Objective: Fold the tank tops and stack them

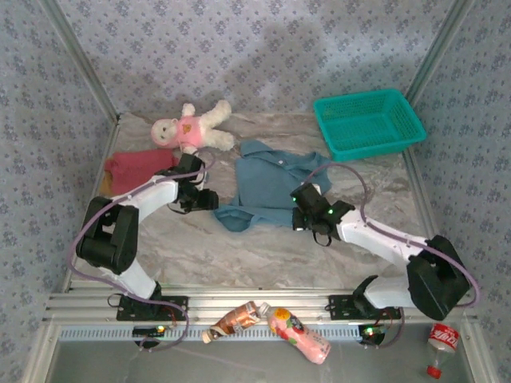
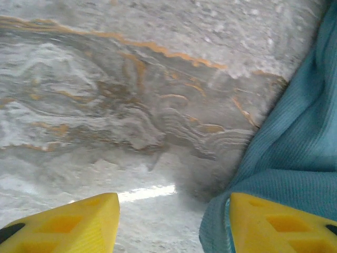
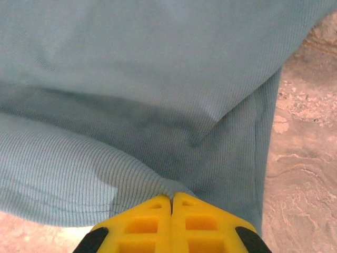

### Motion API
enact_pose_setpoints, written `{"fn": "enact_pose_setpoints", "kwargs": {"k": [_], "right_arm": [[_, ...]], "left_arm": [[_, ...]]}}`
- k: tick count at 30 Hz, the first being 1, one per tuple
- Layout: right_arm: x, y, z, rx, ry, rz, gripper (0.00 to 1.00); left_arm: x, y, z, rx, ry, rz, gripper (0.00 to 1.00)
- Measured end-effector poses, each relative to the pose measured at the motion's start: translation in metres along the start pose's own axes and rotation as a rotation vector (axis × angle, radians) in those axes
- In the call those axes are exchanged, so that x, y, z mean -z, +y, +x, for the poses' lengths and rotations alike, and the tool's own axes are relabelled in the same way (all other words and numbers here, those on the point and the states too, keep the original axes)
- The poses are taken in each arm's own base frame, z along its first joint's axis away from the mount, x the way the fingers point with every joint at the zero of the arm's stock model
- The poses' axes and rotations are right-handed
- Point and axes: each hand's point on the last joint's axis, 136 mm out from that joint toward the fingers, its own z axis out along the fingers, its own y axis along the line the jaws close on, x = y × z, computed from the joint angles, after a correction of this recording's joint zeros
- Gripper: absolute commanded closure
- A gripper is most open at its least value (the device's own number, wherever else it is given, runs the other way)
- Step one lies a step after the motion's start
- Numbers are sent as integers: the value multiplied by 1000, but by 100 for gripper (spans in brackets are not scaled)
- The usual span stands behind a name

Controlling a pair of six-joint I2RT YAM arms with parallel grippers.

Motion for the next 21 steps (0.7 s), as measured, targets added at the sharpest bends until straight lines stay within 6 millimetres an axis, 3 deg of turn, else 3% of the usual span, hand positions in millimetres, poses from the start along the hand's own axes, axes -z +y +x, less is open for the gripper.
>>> {"fn": "enact_pose_setpoints", "kwargs": {"k": [5,12,17,21], "right_arm": [[-20,-3,3,-59,90,-10,98],[-26,-9,4,-114,134,-32,98],[-30,-11,2,-139,140,-48,98],[-33,-11,2,-150,147,-59,98]], "left_arm": [[9,-18,19,-30,25,-8,41],[39,-42,52,5,10,-14,42],[25,-43,90,26,86,-48,45],[14,-37,102,71,118,-75,45]]}}
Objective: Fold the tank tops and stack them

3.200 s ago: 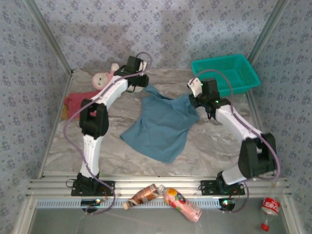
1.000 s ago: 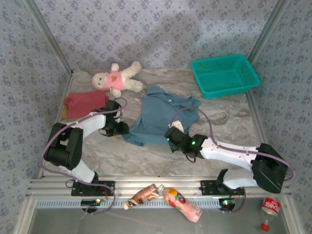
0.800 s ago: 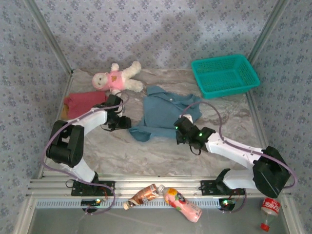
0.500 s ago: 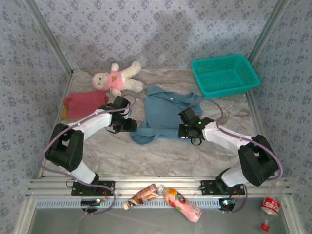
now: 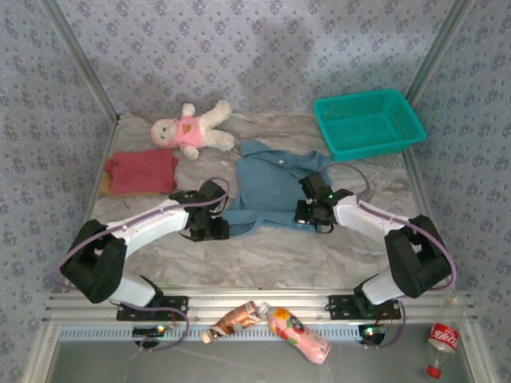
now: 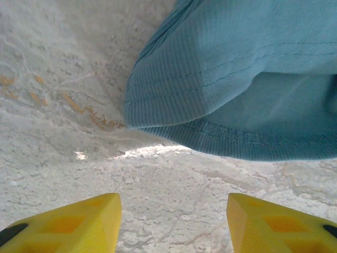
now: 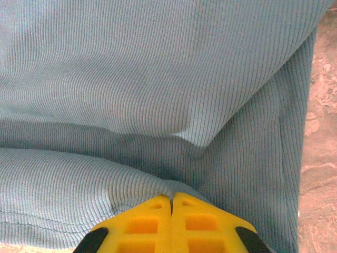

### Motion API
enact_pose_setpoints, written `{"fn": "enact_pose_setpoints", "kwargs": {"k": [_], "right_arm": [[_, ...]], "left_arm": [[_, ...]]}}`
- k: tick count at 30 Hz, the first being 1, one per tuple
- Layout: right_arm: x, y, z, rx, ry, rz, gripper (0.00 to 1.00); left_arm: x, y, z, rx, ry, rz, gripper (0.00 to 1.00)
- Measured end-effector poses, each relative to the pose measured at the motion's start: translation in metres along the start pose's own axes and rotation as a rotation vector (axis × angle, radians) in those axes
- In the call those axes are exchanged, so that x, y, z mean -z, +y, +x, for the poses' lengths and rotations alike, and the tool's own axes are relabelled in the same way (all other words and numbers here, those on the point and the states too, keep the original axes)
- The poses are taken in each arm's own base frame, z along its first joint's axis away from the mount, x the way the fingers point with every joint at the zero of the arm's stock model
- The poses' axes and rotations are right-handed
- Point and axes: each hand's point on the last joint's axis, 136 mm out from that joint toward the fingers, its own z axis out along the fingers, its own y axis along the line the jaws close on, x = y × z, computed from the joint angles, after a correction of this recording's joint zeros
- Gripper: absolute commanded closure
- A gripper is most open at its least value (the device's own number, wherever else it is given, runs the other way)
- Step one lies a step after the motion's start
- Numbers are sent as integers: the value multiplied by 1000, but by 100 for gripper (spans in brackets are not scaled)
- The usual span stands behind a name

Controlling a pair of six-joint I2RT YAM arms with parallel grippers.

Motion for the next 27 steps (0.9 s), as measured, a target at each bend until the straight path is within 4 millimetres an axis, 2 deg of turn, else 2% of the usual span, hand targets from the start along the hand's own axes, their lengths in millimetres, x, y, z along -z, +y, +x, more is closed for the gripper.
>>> {"fn": "enact_pose_setpoints", "kwargs": {"k": [4,11,17,22,27], "right_arm": [[-3,-1,3,-5,5,-7,98],[-5,-3,7,-30,16,-13,98],[-8,-5,11,-48,19,-19,98],[-5,-3,13,-62,11,-37,98],[5,4,14,-62,-6,-71,98]], "left_arm": [[-13,0,-7,59,-18,-11,46],[-30,1,-16,122,-35,-40,52],[-31,4,-19,137,-32,-83,57],[-31,7,-18,132,-6,-126,71],[-32,6,-24,92,19,-170,76]]}}
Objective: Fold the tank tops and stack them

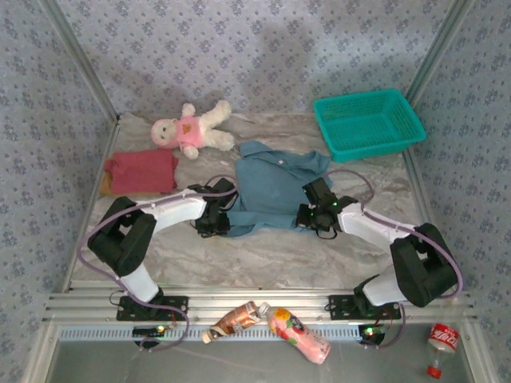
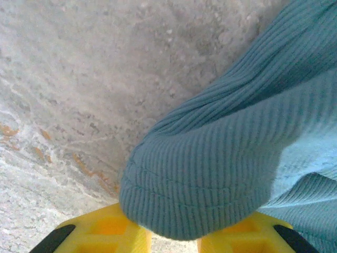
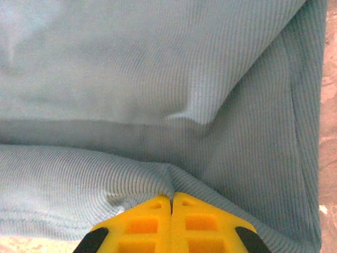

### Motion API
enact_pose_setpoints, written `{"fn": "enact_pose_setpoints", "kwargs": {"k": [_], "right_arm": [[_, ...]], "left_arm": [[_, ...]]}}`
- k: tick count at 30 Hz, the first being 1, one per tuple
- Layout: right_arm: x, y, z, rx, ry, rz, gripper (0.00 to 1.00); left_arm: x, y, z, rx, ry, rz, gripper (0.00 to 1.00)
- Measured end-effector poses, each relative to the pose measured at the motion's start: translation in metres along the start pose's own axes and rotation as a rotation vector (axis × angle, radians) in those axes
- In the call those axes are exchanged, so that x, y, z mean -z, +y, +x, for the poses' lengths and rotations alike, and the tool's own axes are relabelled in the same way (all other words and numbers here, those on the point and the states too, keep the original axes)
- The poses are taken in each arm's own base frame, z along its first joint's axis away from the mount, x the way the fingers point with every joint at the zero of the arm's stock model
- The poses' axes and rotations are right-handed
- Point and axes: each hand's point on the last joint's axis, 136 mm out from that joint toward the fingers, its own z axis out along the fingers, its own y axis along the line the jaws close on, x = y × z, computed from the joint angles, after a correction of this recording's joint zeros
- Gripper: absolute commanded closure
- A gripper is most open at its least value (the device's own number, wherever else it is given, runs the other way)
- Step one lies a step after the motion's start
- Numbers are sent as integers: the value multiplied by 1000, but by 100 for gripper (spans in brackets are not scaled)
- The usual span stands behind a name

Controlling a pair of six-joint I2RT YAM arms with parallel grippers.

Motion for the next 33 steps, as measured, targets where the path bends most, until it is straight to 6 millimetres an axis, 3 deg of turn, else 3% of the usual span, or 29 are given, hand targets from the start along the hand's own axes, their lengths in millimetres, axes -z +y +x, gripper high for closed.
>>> {"fn": "enact_pose_setpoints", "kwargs": {"k": [6,9,16,18,21,26,28,33], "right_arm": [[5,4,3,-4,1,-15,99],[6,4,5,-1,4,-15,99],[20,7,4,4,-20,-35,96],[27,7,3,6,-33,-39,95],[40,8,-1,14,-59,-36,91],[54,6,-9,37,-90,-11,86],[53,1,-7,39,-84,10,85],[49,-18,1,33,-63,81,86]], "left_arm": [[1,-9,-14,-52,-33,-5,87],[2,-9,-19,-67,-53,-14,99],[21,-3,-32,-127,-90,-71,100],[37,2,-37,-150,-109,-85,100],[77,5,-51,-189,-176,-81,100],[166,-3,-79,-257,-364,-10,100],[190,-5,-84,-280,-417,14,100],[222,-7,-88,-344,-461,25,100]]}}
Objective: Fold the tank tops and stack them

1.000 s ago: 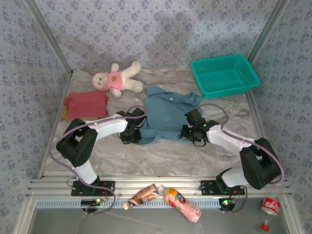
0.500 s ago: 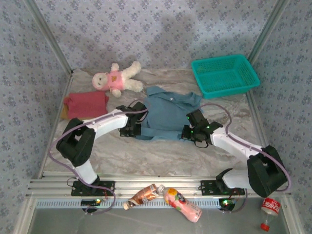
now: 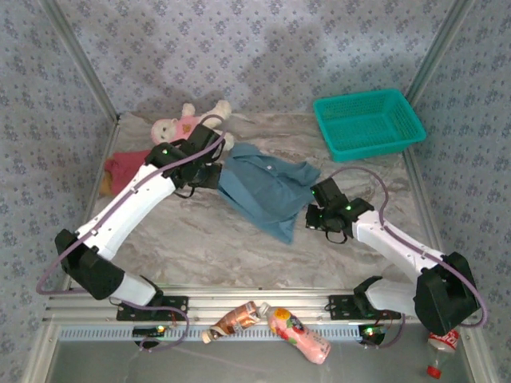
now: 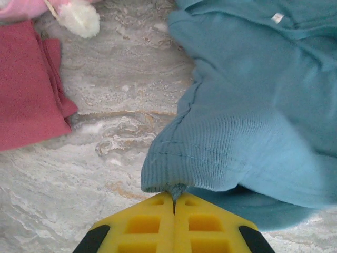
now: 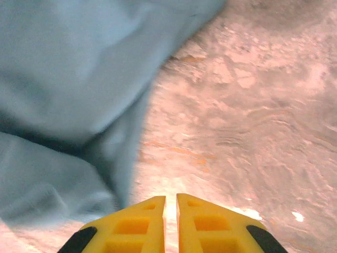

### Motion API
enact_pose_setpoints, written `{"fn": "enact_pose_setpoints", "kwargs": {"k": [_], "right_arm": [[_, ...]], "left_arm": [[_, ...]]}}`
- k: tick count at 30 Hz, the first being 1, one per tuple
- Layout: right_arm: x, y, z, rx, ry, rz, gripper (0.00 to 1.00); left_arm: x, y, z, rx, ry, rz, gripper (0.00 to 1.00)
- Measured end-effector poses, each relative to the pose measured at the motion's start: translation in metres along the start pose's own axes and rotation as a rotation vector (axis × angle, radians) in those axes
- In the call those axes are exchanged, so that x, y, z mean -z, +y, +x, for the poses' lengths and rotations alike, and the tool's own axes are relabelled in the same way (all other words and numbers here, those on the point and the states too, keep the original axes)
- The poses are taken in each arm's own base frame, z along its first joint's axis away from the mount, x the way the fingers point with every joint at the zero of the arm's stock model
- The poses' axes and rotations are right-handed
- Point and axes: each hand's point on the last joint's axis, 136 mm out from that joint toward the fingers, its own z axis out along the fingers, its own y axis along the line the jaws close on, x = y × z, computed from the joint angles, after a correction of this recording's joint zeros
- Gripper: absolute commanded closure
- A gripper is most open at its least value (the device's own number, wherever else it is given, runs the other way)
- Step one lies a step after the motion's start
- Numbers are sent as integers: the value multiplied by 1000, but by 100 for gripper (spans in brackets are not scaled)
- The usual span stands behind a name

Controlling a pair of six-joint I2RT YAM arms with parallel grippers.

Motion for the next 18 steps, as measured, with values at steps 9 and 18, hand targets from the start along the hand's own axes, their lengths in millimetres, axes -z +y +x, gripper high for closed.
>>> {"fn": "enact_pose_setpoints", "kwargs": {"k": [9,18], "right_arm": [[-5,17,12,143,-10,-75,67],[-19,131,42,543,-78,-249,47]], "left_arm": [[1,-1,0,-76,42,-7,100],[-18,7,0,-62,106,-41,100]]}}
